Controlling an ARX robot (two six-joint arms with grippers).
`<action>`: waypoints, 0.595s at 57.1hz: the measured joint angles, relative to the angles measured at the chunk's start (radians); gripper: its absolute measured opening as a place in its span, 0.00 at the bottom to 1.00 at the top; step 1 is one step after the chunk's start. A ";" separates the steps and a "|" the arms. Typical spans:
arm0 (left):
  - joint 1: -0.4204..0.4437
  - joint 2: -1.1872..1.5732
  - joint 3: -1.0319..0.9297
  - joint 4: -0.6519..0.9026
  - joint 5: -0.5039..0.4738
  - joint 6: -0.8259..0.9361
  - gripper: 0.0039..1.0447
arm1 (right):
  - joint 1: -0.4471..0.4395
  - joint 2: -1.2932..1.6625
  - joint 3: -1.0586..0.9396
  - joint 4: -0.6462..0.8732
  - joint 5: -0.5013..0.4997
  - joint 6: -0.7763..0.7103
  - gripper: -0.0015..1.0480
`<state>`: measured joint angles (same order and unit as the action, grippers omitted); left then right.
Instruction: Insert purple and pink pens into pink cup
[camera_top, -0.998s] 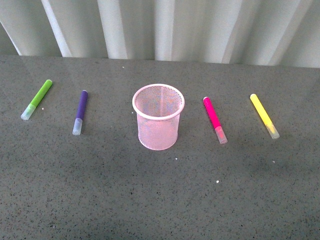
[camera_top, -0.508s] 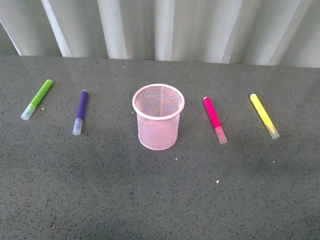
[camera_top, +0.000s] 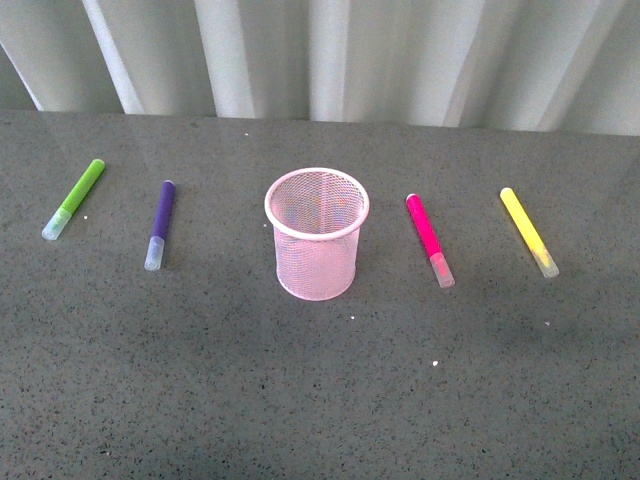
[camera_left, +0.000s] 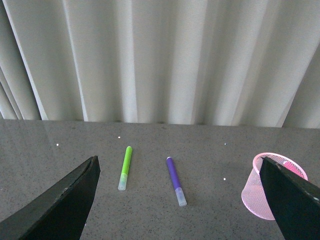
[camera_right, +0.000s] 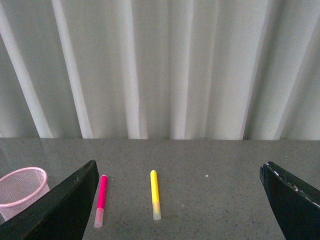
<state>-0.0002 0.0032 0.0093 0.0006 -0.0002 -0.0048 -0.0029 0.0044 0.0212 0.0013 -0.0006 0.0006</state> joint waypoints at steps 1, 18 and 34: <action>0.000 0.000 0.000 0.000 0.000 0.000 0.94 | 0.000 0.000 0.000 0.000 0.000 0.000 0.93; -0.055 0.506 0.265 -0.135 -0.164 -0.296 0.94 | 0.000 0.000 0.000 0.000 0.000 0.000 0.93; -0.042 1.277 0.718 0.143 0.013 -0.174 0.94 | 0.000 0.000 0.000 0.000 0.000 0.000 0.93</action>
<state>-0.0422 1.2804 0.7269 0.1436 0.0124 -0.1783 -0.0029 0.0044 0.0212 0.0013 -0.0002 0.0006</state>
